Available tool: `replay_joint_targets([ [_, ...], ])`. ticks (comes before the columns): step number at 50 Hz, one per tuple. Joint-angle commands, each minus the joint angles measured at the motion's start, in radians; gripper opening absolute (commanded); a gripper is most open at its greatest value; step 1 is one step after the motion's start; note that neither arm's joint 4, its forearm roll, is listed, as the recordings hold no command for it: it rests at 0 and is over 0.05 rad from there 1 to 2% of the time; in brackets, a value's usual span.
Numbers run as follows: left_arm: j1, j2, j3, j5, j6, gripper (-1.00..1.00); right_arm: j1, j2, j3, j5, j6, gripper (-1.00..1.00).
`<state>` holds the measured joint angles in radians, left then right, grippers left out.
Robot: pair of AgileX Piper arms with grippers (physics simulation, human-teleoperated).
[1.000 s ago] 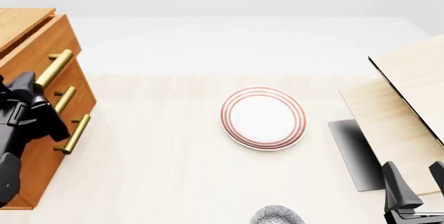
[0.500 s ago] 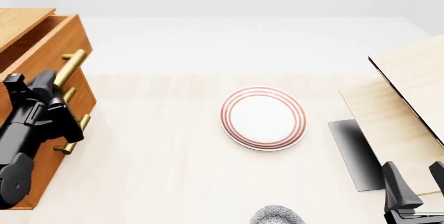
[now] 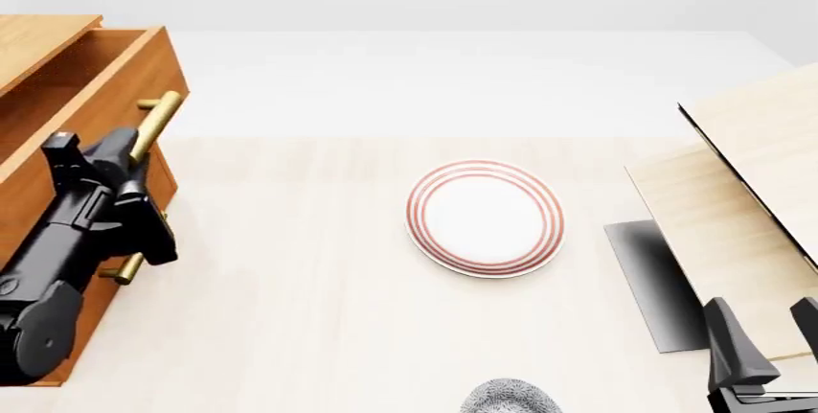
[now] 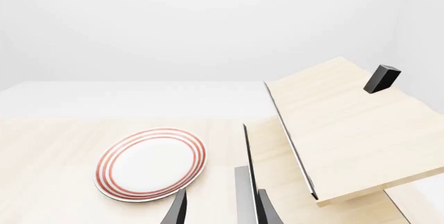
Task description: Open the top drawer of the cabinet and put the bowl in it.
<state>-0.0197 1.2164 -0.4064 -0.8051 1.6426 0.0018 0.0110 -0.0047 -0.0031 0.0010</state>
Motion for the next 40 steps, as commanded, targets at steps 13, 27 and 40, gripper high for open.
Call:
replay_joint_targets([
  [13,-0.125,-0.055,-0.008,-0.001,0.001,-1.00,-0.001,-0.002,0.001,0.001,0.000,1.00],
  [27,-0.192,-0.041,0.036,-0.043,-0.018,-1.00,-0.001,-0.003,0.001,0.001,0.000,1.00],
  [40,-0.292,-0.067,0.059,-0.049,-0.020,1.00,0.000,-0.002,0.001,0.001,0.000,1.00],
])
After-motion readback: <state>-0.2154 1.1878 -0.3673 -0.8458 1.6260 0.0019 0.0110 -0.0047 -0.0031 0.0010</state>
